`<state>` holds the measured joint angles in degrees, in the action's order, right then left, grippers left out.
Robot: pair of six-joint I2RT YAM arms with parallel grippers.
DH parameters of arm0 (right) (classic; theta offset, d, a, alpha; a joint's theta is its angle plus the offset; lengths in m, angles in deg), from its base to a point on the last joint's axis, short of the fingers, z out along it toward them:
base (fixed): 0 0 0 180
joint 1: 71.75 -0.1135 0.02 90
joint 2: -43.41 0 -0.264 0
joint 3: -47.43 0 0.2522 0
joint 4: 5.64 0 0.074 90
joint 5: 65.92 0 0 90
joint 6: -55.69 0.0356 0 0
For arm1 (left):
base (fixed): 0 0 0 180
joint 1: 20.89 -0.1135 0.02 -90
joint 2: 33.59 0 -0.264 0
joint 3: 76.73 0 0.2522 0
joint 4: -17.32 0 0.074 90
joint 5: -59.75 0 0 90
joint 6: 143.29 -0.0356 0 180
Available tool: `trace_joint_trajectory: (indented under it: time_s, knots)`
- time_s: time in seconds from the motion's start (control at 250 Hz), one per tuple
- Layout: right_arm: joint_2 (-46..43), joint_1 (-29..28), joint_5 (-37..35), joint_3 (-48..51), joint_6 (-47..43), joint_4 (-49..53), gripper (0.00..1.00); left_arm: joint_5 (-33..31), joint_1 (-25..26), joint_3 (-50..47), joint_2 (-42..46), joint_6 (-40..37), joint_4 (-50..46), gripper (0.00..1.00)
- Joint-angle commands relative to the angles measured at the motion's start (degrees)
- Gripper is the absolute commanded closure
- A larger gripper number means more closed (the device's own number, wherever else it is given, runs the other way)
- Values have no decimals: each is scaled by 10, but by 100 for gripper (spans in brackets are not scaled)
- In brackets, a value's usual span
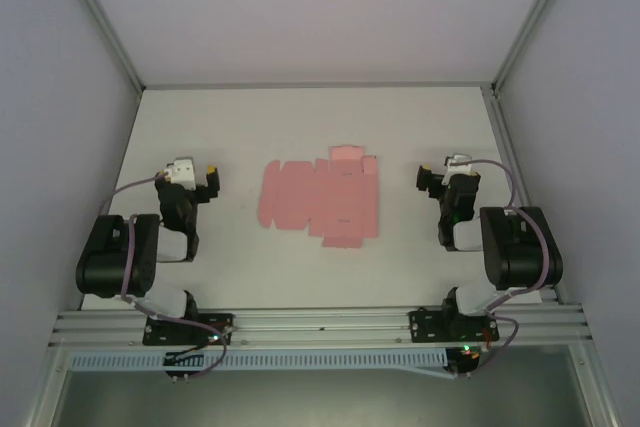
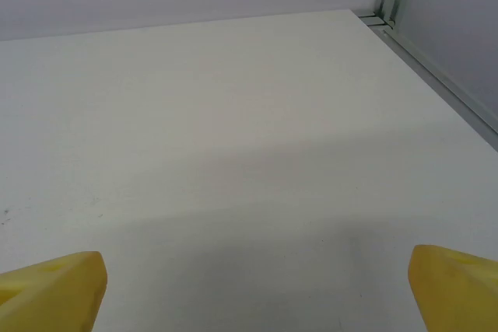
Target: Assemble paper box
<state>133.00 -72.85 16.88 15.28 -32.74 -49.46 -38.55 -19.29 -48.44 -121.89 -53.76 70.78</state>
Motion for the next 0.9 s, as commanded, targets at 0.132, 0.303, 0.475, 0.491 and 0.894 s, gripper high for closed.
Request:
trace_joint_trajectory:
  time_s: [0.132,0.303,0.475,0.491,0.894]
  knots:
    - [-2,0,7,-9,6,-2,0,7,1,5,-1,-13,10,0]
    - [-2,1,8,-10,7,0,0,8,1,6,-1,-13,8,0]
    - [-2,1,9,-10,7,0,0,8,2,7,-1,-14,7,0]
    - [-2,1,8,-10,7,0,0,9,2,7,-1,-14,7,0]
    - [-6,1,23,-3,0,-13,0,11,2,11,5,-14,-6,0]
